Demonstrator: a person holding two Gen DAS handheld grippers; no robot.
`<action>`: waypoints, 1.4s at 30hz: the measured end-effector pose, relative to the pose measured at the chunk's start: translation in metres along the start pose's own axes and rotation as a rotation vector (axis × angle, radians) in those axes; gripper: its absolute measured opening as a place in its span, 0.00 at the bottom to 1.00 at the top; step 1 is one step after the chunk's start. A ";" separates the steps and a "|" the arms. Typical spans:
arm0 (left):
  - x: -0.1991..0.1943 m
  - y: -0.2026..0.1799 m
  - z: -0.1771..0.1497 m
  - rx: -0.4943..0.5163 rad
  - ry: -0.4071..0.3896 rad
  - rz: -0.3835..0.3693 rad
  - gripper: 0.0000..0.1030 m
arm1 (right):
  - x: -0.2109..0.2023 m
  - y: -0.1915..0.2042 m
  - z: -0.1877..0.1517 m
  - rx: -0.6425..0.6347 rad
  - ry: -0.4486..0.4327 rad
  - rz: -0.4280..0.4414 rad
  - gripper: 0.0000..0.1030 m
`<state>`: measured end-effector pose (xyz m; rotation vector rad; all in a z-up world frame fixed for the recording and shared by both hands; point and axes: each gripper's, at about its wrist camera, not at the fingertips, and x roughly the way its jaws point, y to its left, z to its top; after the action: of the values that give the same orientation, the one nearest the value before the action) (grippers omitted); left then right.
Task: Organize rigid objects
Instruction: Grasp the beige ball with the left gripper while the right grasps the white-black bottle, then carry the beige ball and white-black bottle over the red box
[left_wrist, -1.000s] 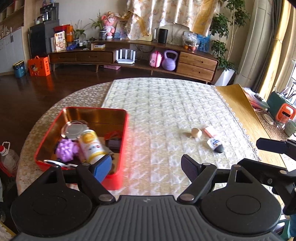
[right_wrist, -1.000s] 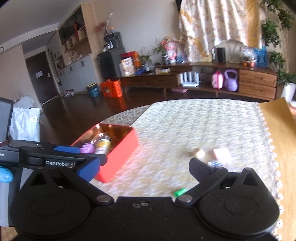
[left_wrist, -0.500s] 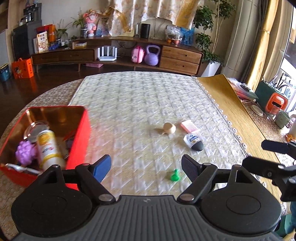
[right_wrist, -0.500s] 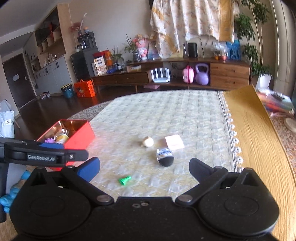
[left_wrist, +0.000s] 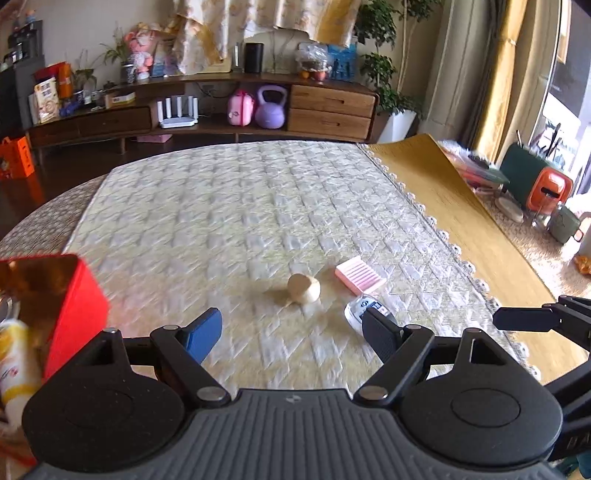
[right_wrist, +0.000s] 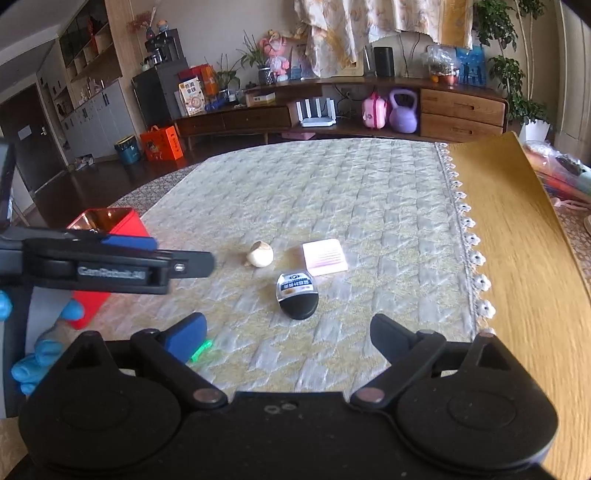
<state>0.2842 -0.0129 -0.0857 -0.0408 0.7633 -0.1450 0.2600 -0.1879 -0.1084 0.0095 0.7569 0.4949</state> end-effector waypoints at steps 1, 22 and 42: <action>0.007 -0.001 0.001 0.007 0.003 -0.002 0.81 | 0.005 0.000 0.001 -0.003 -0.001 -0.002 0.93; 0.092 0.005 0.006 0.020 0.067 -0.028 0.80 | 0.074 -0.003 0.013 0.019 0.073 0.006 0.55; 0.091 -0.008 0.009 0.066 0.038 -0.046 0.29 | 0.068 0.001 0.011 0.021 0.053 -0.019 0.37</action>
<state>0.3547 -0.0339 -0.1412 0.0068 0.7957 -0.2152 0.3090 -0.1556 -0.1450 0.0090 0.8136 0.4700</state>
